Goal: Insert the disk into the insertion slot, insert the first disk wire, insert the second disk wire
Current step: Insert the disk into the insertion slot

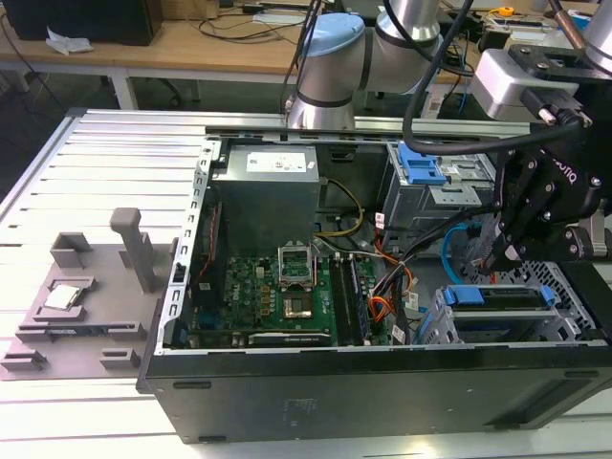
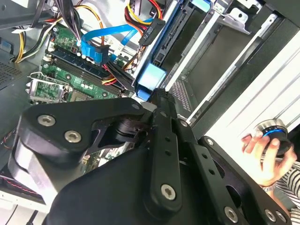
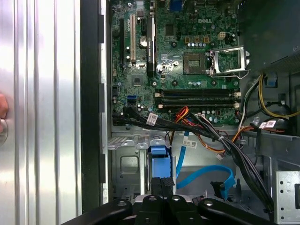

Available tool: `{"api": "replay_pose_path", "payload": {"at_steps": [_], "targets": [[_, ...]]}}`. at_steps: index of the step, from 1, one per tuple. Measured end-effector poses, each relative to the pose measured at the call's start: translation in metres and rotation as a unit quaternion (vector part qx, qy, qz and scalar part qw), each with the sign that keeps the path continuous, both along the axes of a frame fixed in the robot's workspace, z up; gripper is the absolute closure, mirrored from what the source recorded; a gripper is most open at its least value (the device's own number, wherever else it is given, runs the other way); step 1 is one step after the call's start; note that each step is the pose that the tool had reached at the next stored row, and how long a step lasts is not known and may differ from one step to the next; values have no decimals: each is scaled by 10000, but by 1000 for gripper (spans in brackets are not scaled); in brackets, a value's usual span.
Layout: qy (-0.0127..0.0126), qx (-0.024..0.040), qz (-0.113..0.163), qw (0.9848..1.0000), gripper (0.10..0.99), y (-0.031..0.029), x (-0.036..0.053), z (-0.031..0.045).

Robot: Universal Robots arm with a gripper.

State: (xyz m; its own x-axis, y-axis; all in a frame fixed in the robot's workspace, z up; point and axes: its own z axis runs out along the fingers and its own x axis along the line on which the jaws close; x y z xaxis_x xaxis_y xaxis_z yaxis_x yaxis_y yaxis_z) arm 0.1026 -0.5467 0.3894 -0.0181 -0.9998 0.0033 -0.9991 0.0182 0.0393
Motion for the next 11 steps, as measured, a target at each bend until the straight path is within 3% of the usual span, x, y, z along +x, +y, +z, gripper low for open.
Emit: {"api": "replay_pose_path", "payload": {"at_steps": [4,11], "targets": [[0,0,0,10000,980,0,26,-1],[1,1,0,10000,980,3,147,-39]]}}
